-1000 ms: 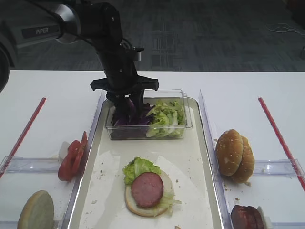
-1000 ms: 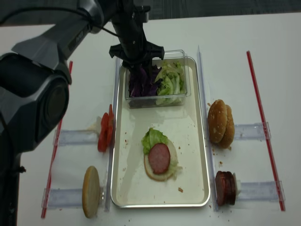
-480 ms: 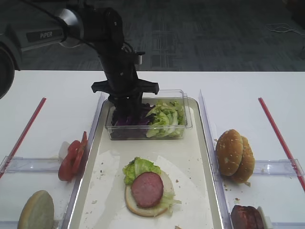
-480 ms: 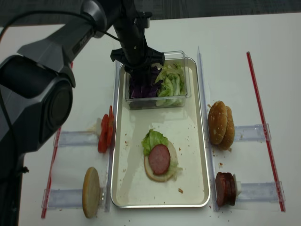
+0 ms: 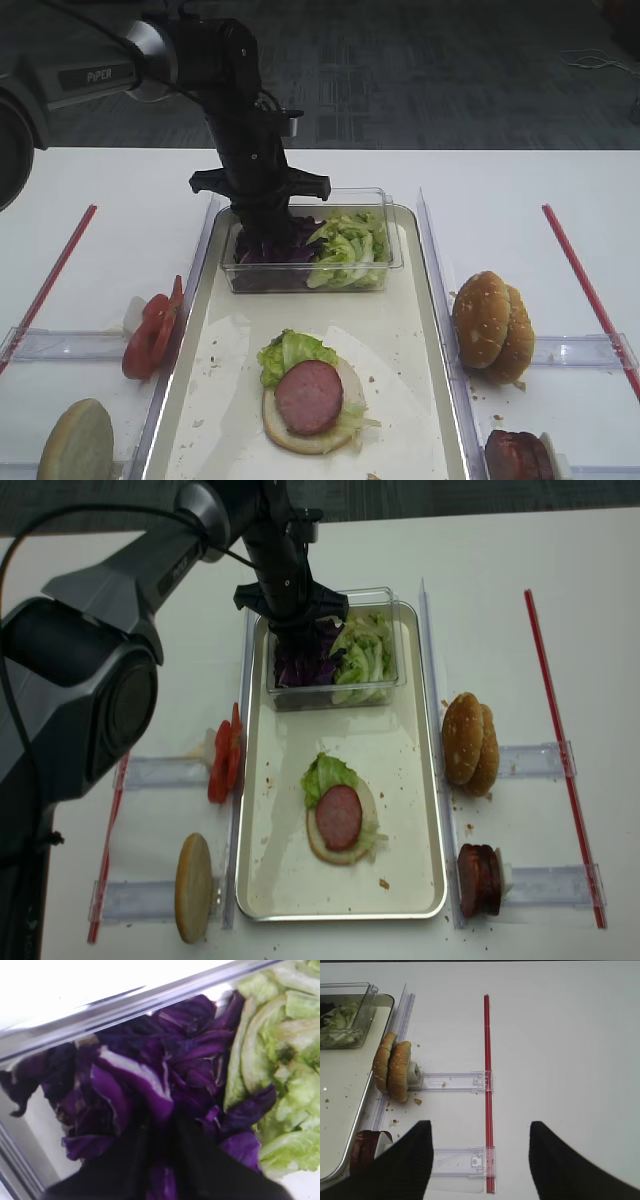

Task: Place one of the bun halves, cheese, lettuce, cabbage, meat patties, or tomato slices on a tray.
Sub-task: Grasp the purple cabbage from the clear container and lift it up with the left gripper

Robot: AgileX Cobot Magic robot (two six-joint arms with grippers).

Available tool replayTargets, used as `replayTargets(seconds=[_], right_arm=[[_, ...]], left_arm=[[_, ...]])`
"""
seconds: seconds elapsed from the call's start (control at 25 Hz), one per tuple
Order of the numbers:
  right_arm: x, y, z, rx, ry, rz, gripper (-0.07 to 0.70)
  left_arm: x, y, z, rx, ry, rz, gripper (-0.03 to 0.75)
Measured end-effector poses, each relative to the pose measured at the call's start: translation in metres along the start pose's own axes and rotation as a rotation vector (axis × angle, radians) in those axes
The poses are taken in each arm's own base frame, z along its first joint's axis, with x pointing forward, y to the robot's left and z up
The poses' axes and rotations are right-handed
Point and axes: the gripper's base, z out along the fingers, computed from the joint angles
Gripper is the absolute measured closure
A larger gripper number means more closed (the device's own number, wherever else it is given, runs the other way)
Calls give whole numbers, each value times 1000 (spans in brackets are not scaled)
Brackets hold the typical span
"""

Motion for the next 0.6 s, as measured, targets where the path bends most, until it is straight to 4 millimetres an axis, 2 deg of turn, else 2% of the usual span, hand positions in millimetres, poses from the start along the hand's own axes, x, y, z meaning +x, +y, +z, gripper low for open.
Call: replayTargets(seconds=[0.08,0.4,0.6], right_arm=[[0,0,0,0,0,0,199],[0,0,0,0,0,0,199],[0,0,0,0,0,0,199]], left_arm=[[0,0,0,-1,0,2,644],[0,0,-2,-5,-4,11,645],[0,-1,-18,-13,-35,22,646]])
